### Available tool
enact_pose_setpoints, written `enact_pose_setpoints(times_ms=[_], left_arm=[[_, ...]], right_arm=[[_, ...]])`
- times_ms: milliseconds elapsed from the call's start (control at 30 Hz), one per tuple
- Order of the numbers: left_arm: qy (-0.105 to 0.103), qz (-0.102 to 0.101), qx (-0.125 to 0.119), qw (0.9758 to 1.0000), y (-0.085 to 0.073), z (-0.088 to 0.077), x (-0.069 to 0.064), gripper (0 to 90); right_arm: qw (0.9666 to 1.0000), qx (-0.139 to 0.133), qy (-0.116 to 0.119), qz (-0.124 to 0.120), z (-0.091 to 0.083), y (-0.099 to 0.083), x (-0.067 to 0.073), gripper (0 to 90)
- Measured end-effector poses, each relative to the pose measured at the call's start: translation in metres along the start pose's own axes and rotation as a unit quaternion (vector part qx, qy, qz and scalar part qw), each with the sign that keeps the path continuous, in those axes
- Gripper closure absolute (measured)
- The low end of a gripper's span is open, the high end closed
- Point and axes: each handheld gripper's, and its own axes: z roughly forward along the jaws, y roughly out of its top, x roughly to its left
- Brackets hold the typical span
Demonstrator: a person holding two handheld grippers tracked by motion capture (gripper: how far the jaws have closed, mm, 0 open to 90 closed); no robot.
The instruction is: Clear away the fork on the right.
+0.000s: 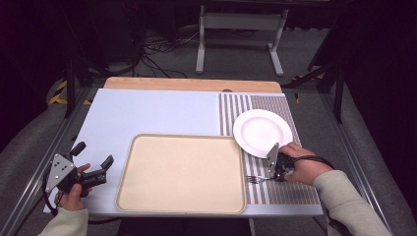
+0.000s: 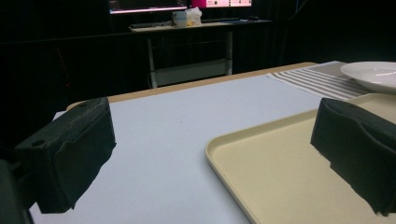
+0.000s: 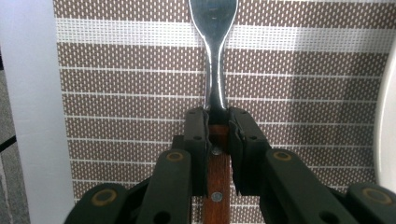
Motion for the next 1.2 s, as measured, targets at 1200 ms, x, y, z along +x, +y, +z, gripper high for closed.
enact_pose_setpoints(times_ms=[1200], left_arm=[[0.001, -0.003, 0.001, 1.0000, 0.000, 0.000, -0.001, 0.4]], right_arm=[[0.9974, -0.036, -0.048, 0.039, -0.058, 0.002, -0.001, 78.0]])
